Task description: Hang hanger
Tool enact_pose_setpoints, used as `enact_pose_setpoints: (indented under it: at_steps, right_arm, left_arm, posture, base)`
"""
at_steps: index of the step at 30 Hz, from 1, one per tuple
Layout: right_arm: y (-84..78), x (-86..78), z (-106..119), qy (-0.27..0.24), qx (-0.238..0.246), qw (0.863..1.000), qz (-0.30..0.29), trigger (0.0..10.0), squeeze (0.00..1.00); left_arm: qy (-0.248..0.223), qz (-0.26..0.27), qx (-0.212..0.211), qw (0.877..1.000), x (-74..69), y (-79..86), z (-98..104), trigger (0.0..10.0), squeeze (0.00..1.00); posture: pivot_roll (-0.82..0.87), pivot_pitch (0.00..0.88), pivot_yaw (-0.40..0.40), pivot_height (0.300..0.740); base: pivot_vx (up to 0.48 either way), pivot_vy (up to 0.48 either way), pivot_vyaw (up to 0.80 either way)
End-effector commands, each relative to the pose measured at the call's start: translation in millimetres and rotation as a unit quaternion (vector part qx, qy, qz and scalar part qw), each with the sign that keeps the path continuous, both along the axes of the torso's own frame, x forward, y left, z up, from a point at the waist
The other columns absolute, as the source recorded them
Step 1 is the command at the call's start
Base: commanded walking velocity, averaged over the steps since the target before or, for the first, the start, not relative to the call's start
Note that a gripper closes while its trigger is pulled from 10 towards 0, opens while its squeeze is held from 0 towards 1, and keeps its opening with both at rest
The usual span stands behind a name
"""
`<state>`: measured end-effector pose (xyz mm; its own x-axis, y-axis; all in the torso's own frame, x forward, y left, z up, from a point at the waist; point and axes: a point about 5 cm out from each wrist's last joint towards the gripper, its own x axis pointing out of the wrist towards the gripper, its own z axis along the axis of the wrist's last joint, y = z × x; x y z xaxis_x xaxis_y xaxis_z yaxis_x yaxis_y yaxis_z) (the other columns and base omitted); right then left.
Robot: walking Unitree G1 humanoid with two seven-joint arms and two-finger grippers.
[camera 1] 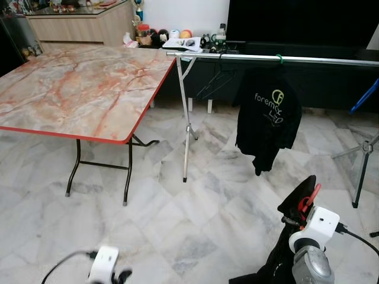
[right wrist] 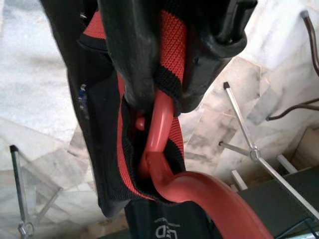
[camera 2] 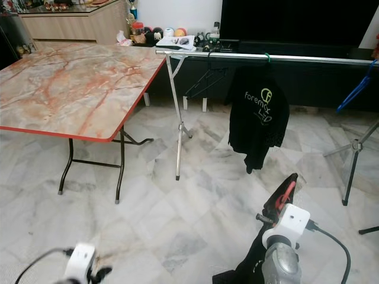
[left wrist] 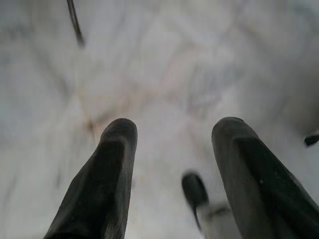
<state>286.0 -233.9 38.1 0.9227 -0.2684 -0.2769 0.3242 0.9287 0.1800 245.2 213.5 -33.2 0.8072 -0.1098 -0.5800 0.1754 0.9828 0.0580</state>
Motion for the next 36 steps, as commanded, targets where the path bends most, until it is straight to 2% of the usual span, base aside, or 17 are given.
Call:
enact_pose_setpoints:
  at_steps: [1, 5, 13, 15, 16, 18, 20, 21, 22, 23, 24, 25, 26, 27, 30, 31, 36]
  right_arm:
    - [-4.4, 6.0, 5.4, 0.007, -0.020, 1.000, 0.018, 10.0, 0.00]
    - [-9.9, 15.5, 8.9, 0.069, -0.092, 0.987, 0.111, 10.0, 0.00]
    - [1.0, 34.3, 29.4, 0.068, -0.144, 0.957, 0.244, 10.0, 0.00]
    - [9.1, 41.3, 38.1, 0.066, -0.165, 0.936, 0.303, 10.0, 0.00]
    - [9.1, 41.3, 38.1, 0.066, -0.165, 0.936, 0.303, 10.0, 0.00]
    - [23.4, 46.3, 48.5, 0.063, -0.204, 0.892, 0.398, 10.0, 0.00]
    - [28.8, 45.9, 50.7, 0.065, -0.211, 0.872, 0.436, 10.0, 0.00]
    - [34.0, 43.6, 51.0, 0.075, -0.229, 0.841, 0.485, 10.0, 0.00]
    - [34.0, 43.6, 51.0, 0.075, -0.229, 0.841, 0.485, 10.0, 0.00]
    - [35.5, 41.7, 49.6, 0.084, -0.236, 0.826, 0.505, 10.0, 0.00]
    - [36.7, 38.8, 47.5, 0.096, -0.247, 0.806, 0.529, 10.0, 0.00]
    - [37.8, 32.9, 43.9, 0.113, -0.269, 0.763, 0.577, 10.0, 0.00]
    - [37.8, 32.9, 43.9, 0.113, -0.269, 0.763, 0.577, 10.0, 0.00]
    - [39.2, 29.9, 43.3, 0.116, -0.276, 0.739, 0.604, 10.0, 0.00]
    - [41.6, 29.5, 44.2, 0.113, -0.271, 0.728, 0.619, 10.0, 0.00]
    - [44.7, 29.4, 45.6, 0.112, -0.274, 0.710, 0.639, 10.0, 0.00]
    - [50.9, 27.3, 49.5, 0.115, -0.275, 0.668, 0.682, 10.0, 0.00]
  left_arm:
    - [-0.034, -0.006, -0.004, 0.999, 11.8, 1.2, 11.6, 10.0, 0.00]
    - [-0.122, -0.075, 0.012, 0.990, 43.9, -6.4, 47.2, 10.0, 0.00]
    - [-0.189, -0.194, 0.026, 0.962, 65.4, -23.6, 82.8, 10.0, 0.00]
    - [-0.208, -0.243, 0.033, 0.947, 69.6, -31.4, 95.5, 10.0, 0.00]
    - [-0.208, -0.243, 0.033, 0.947, 69.6, -31.4, 95.5, 10.0, 0.00]
    - [-0.210, -0.338, 0.043, 0.916, 68.2, -44.7, 107.0, 10.0, 0.00]
    - [-0.198, -0.386, 0.052, 0.899, 64.7, -48.7, 108.3, 10.0, 0.00]
    - [-0.177, -0.444, 0.076, 0.875, 59.5, -50.7, 108.8, 10.0, 0.00]
    - [-0.177, -0.444, 0.076, 0.875, 59.5, -50.7, 108.8, 10.0, 0.00]
    - [-0.170, -0.463, 0.088, 0.865, 57.6, -50.7, 109.0, 10.0, 0.00]
    - [-0.163, -0.483, 0.101, 0.854, 56.1, -50.7, 109.4, 10.0, 0.00]
    - [-0.154, -0.514, 0.117, 0.836, 54.5, -50.8, 113.2, 10.0, 0.00]
    - [-0.154, -0.514, 0.117, 0.836, 54.5, -50.8, 113.2, 10.0, 0.00]
    - [-0.147, -0.529, 0.120, 0.827, 54.0, -51.3, 116.4, 10.0, 0.00]
    - [-0.135, -0.542, 0.108, 0.822, 52.7, -52.2, 118.4, 10.0, 0.00]
    - [-0.117, -0.553, 0.093, 0.819, 50.7, -52.4, 118.7, 10.0, 0.00]
    - [-0.092, -0.576, 0.105, 0.806, 48.3, -53.7, 114.6, 10.0, 0.00]
  posture:
    - [0.03, 0.045, 0.027, 0.740]
    - [0.03, 0.043, 0.030, 0.740]
    - [0.04, 0.042, 0.030, 0.740]
    - [0.04, 0.038, 0.036, 0.740]
    - [0.04, 0.038, 0.036, 0.740]
    - [0.04, 0.031, 0.040, 0.740]
    - [0.04, 0.029, 0.041, 0.740]
    - [0.05, 0.027, 0.041, 0.740]
    - [0.05, 0.027, 0.041, 0.740]
    - [0.05, 0.027, 0.041, 0.740]
    - [0.05, 0.027, 0.041, 0.740]
    - [0.05, 0.020, 0.040, 0.740]
    - [0.05, 0.020, 0.040, 0.740]
    - [0.05, 0.020, 0.040, 0.740]
    - [0.06, 0.016, 0.039, 0.740]
    - [0.06, 0.016, 0.039, 0.740]
    - [0.08, 0.025, 0.030, 0.740]
  base:
    - [0.000, 0.000, 0.00]
    - [0.000, 0.000, 0.00]
    - [0.000, 0.000, 0.00]
    - [0.000, 0.000, 0.00]
    - [0.000, 0.000, 0.00]
    - [0.000, 0.000, 0.00]
    - [0.000, 0.000, 0.00]
    - [0.000, 0.000, 0.00]
    - [0.000, 0.000, 0.00]
    - [0.000, 0.000, 0.00]
    - [0.000, 0.000, 0.00]
    - [0.000, 0.000, 0.00]
    - [0.000, 0.000, 0.00]
    - [0.000, 0.000, 0.00]
    - [0.000, 0.000, 0.00]
    - [0.000, 0.000, 0.00]
    - [0.000, 0.000, 0.00]
